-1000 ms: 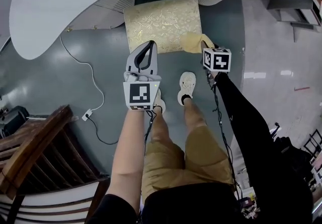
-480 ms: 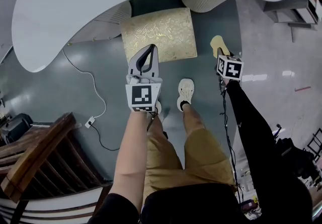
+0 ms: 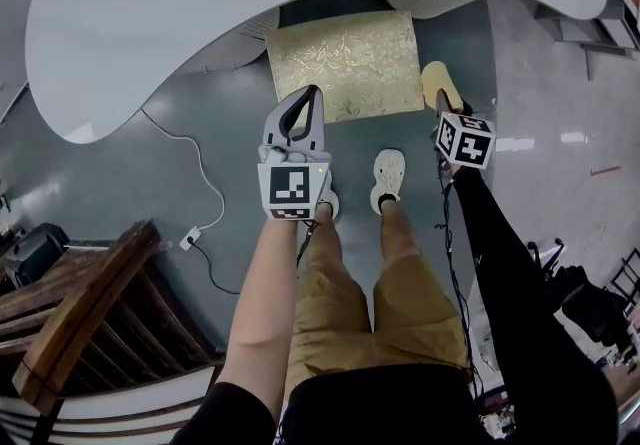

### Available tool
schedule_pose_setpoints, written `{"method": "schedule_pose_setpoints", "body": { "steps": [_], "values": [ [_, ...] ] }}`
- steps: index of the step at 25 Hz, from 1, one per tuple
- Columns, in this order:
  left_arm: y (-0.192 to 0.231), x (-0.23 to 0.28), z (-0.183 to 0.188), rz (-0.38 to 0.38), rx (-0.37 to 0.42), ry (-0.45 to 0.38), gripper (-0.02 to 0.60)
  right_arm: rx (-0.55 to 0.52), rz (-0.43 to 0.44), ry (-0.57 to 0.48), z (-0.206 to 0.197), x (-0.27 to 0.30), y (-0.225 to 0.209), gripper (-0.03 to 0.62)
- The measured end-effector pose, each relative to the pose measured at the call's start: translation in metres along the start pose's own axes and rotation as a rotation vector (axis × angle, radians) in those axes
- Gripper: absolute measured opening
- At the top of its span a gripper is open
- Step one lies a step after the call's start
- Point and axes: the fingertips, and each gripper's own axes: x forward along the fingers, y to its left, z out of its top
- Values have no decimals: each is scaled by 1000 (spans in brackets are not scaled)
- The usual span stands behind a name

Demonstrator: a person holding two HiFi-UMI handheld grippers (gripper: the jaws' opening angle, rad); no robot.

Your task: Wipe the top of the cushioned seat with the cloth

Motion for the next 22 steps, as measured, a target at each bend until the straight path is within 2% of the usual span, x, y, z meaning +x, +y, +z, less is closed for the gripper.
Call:
{"method": "schedule_pose_setpoints", "body": {
  "steps": [3, 8, 10, 14, 16, 18, 22],
  "values": [
    [25, -7, 0, 7, -2, -4, 8, -21, 74, -76, 30, 2, 54, 60],
    [69, -16, -4, 25, 33, 6, 8, -41, 258, -137, 68, 27, 168, 60],
    [87, -19, -5, 41, 31, 0, 8, -47, 350, -140, 78, 42, 219, 60],
    [115, -30, -7, 65, 31, 3, 8, -1, 608, -110, 84, 60, 320, 60],
    [127, -34, -10, 75, 33, 4, 8, 13, 675, -65, 77, 79, 353, 60],
    [137, -36, -14, 83, 34, 8, 8, 6, 651, -3, 65, 103, 364, 60],
    [151, -40, -26, 97, 25, 26, 8, -3, 476, 86, 49, 141, 340, 60]
  ]
}}
